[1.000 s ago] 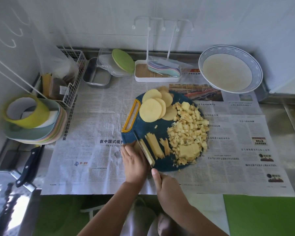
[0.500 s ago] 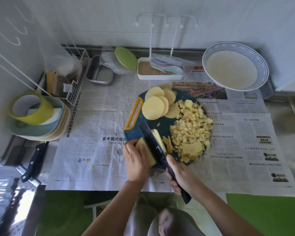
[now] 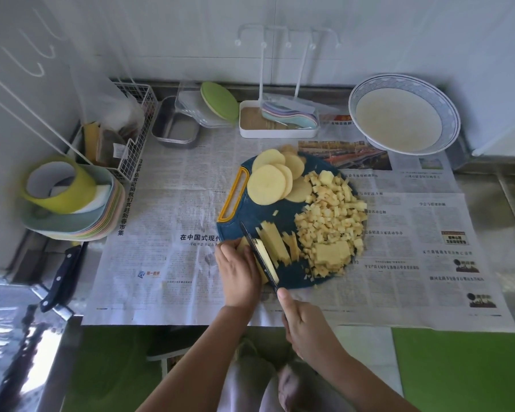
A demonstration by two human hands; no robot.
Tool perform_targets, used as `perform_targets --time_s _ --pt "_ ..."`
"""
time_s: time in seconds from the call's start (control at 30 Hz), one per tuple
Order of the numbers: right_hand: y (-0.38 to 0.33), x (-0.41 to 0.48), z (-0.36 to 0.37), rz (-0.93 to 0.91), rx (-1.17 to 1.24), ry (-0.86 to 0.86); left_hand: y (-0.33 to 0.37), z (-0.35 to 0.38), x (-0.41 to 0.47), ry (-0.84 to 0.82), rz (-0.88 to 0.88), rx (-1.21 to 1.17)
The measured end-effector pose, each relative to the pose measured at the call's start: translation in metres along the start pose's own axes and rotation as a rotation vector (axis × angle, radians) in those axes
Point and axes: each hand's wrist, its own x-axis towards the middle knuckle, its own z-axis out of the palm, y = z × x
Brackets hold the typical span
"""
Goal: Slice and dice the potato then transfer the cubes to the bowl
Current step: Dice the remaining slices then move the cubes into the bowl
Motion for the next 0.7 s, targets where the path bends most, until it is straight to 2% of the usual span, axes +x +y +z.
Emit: perform_targets --time_s 0.07,0.23,0.33,0.37,0.43,0.53,0.6,0.7 --pt "-0.001 -0.003 0.001 0.019 0.020 -0.034 0.001 0.000 0.000 0.016 0.033 0.010" --pt "-0.008 -0.003 0.013 0.027 -0.190 0.033 -0.004 0.002 0.002 -0.002 0.086 0.058" --pt "-0.005 0.006 0.018 -0.052 -0.287 0.169 -0.006 0.001 0.000 -0.005 0.121 0.086" --pt "-0.004 0.009 0.019 -0.038 -0.260 0.161 -0.005 0.001 0.000 -0.008 0.115 0.093" --pt "-0.004 0.014 0.020 0.084 -0.166 -0.011 -0.005 0.003 0.001 -0.005 0.080 0.104" --pt "-0.002 0.027 0.024 0.022 -0.262 0.015 -0.004 0.005 0.002 -0.026 0.092 0.168" --pt "-0.003 0.031 0.022 0.050 -0.173 -0.014 -0.004 0.004 0.000 -0.050 0.141 0.205" --pt "-0.006 0.031 0.011 0.115 -0.090 -0.067 0.001 0.004 0.002 -0.034 0.033 0.126"
